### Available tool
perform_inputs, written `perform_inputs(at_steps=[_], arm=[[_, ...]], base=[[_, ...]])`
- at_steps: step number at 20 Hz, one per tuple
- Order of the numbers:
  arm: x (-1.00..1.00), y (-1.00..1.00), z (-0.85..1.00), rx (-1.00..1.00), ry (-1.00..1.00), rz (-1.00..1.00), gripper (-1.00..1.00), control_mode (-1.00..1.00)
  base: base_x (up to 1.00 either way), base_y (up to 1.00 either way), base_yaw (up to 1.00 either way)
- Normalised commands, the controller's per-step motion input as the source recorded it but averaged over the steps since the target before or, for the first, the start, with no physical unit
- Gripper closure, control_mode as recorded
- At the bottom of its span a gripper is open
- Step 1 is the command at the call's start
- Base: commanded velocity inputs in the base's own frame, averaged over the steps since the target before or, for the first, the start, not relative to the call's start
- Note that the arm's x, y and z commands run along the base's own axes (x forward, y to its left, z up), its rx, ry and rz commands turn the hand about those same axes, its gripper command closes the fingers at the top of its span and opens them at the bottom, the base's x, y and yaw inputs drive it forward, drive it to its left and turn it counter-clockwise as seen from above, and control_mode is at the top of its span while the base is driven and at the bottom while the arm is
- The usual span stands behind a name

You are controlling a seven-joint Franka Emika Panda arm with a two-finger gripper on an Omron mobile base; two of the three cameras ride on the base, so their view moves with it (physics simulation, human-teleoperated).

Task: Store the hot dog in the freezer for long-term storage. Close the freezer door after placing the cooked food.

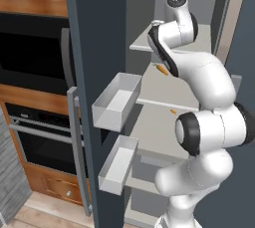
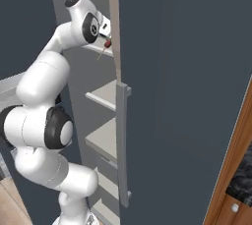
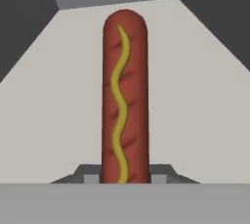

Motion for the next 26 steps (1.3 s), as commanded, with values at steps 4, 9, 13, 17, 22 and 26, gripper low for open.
perform_inputs(at_steps=[4, 9, 13, 17, 22, 26], arm=[[0.29, -0.17, -0.12, 0.00, 0.10, 0.00, 1.00, -1.00], [0.42, -0.25, 0.00, 0.00, 0.08, 0.00, 1.00, -1.00], [0.27, -0.25, -0.02, 0.00, 0.01, 0.00, 1.00, -1.00], [0.07, -0.22, -0.24, 0.00, 0.00, 0.00, 1.00, -1.00], [0.12, -0.04, -0.35, 0.01, 0.00, 0.00, 1.00, -1.00], [0.13, -0.01, -0.26, 0.01, 0.00, 0.00, 1.00, -1.00]], base=[[0.00, 0.00, 0.00], [0.00, 0.00, 0.00], [0.00, 0.00, 0.00], [0.00, 0.00, 0.00], [0.00, 0.00, 0.00], [0.00, 0.00, 0.00]])
